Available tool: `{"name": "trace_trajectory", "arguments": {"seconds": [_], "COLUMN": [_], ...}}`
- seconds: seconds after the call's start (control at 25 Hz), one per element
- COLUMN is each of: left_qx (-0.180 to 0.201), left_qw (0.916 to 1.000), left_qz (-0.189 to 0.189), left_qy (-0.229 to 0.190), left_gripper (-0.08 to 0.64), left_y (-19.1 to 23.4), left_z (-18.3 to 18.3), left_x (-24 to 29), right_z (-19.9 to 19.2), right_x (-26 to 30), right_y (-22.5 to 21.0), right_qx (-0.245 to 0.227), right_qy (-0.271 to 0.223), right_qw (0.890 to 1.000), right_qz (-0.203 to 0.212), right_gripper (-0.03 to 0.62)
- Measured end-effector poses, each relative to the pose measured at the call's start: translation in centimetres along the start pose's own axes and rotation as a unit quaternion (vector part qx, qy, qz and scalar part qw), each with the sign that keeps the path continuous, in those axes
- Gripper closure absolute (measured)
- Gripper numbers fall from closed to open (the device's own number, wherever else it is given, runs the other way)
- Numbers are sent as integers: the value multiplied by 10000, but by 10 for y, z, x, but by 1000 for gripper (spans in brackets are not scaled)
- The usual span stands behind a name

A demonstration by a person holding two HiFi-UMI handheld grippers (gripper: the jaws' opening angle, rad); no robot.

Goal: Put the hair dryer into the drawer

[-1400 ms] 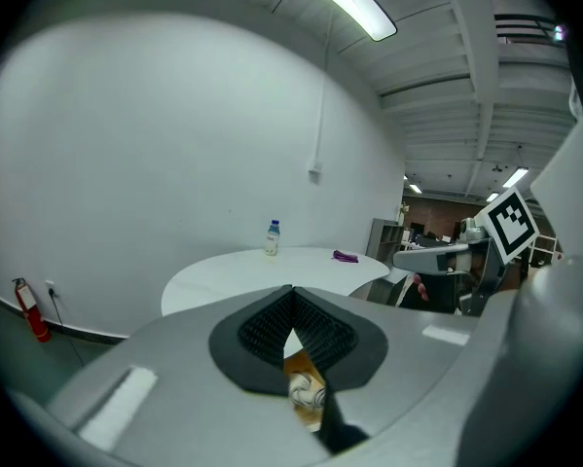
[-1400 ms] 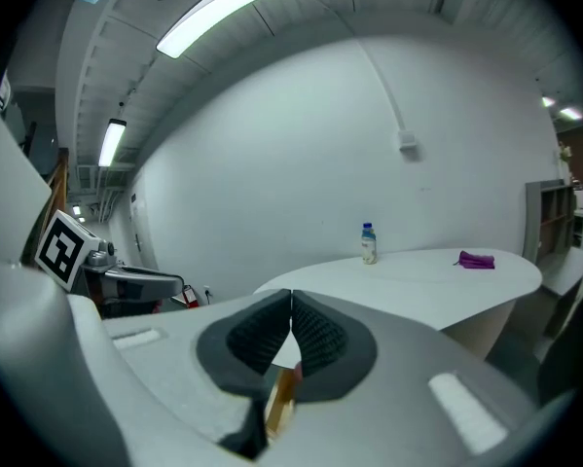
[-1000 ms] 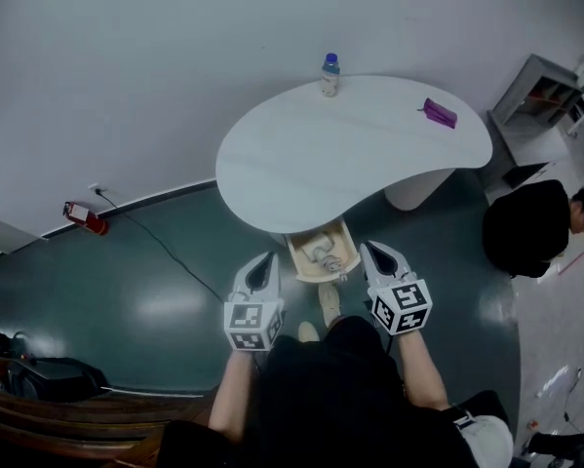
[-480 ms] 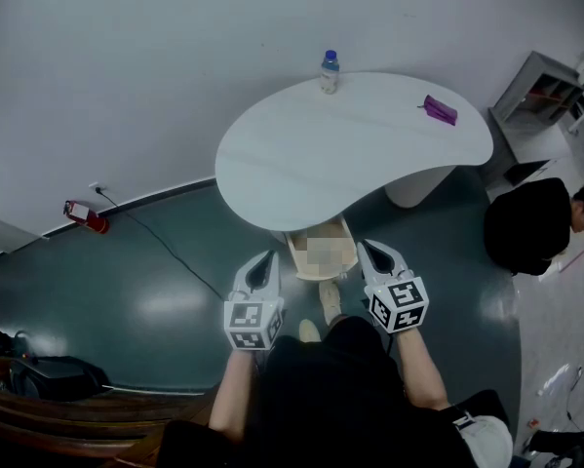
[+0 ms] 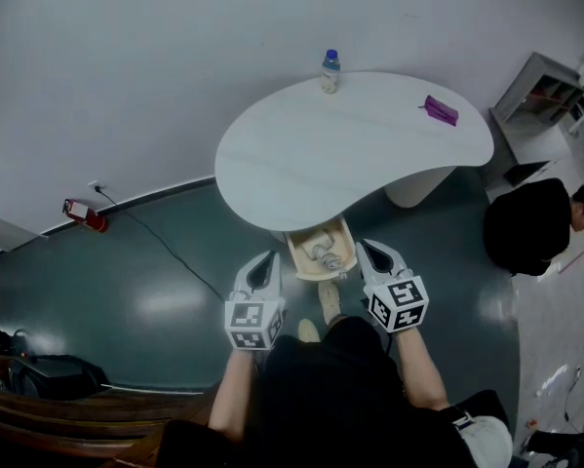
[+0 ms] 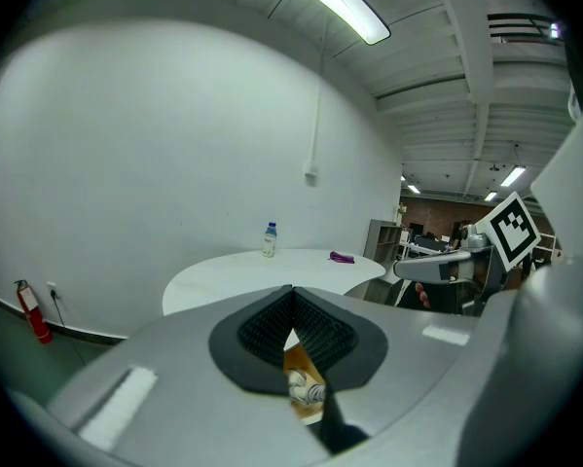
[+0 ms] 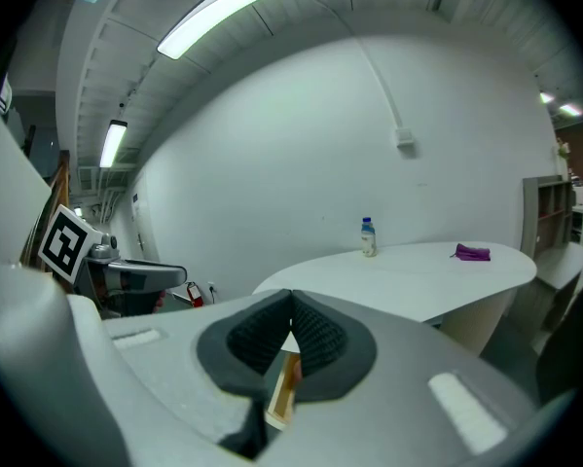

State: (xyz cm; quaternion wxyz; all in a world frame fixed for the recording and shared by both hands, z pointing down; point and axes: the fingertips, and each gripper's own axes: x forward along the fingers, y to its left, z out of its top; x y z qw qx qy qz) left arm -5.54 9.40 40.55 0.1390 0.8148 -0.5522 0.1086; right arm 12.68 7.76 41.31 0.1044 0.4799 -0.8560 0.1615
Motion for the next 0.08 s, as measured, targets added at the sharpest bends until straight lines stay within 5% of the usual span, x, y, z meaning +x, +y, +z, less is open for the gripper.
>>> {"name": "trace_trajectory", "arguments": {"seconds": [0.08], "left_qx": [-21], "left_qw": [10000], "left_qz": [-2], "left_qy": [26], "left_gripper": [552], "left_y": [0], "left_z": [-1], "left_x": [0], "right_z": [0], "right_x": [1], "right_y": [0], "right_qx": [14], "right_qy": [13], "right_qw": [10000], "right_qz": [4], "right_gripper": [588]}}
